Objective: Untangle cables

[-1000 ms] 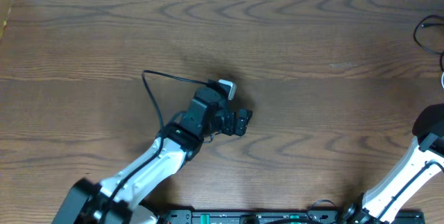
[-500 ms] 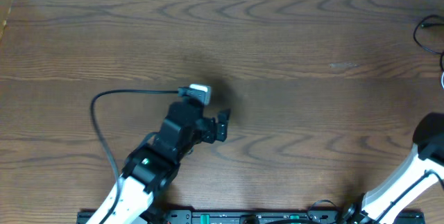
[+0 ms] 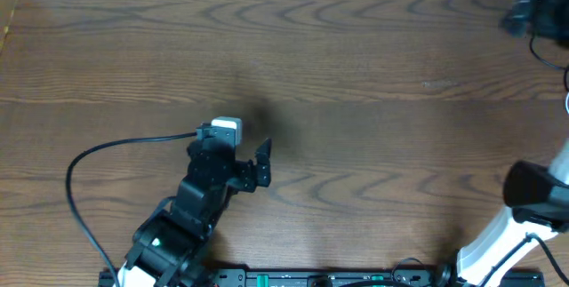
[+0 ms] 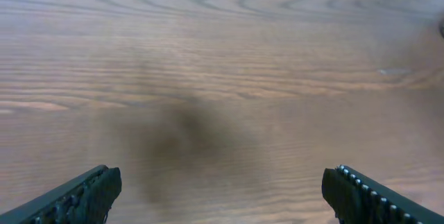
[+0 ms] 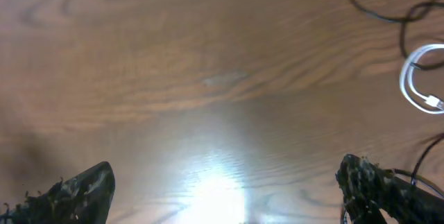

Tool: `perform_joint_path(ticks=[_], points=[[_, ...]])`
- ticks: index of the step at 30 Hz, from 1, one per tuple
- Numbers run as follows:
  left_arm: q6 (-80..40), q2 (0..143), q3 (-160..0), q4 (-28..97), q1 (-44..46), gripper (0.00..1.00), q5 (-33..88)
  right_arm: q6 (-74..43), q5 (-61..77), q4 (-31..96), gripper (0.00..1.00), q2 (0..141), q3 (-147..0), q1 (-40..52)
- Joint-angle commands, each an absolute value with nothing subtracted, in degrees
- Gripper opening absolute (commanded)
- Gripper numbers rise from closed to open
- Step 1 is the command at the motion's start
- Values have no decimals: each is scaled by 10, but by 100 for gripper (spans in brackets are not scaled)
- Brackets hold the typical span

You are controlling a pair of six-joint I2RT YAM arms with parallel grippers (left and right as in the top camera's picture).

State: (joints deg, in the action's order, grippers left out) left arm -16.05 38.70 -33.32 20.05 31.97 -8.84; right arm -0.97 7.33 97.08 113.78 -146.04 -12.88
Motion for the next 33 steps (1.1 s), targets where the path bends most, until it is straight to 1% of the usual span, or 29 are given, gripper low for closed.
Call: perform_joint_path(ticks=[1,5,8,10,19,24,26,29,33], points=[[-151,354,-333,215,318,99,-127,-49,-28,973,99,1131,-1446,-72],[-144,331,-333,225,318,98,-134,-72,-75,970,99,1101,-1408,-26],[-142,326,-333,231,318,98,-156,-116,-106,950,99,1056,-1343,1],[-141,326,-333,235,318,98,-160,-125,-110,921,99,1017,-1284,12],[-133,326,-333,235,318,98,-160,-128,-80,721,99,745,-906,27],[-131,325,-333,236,318,98,-163,-119,-67,658,99,605,-755,27],[-136,320,-333,242,318,98,-187,-119,-68,638,99,547,-698,27],[-156,307,-333,252,318,98,-253,-120,-67,613,99,466,-620,27],[-133,281,-333,255,318,98,-314,-124,-34,582,99,383,-550,27]])
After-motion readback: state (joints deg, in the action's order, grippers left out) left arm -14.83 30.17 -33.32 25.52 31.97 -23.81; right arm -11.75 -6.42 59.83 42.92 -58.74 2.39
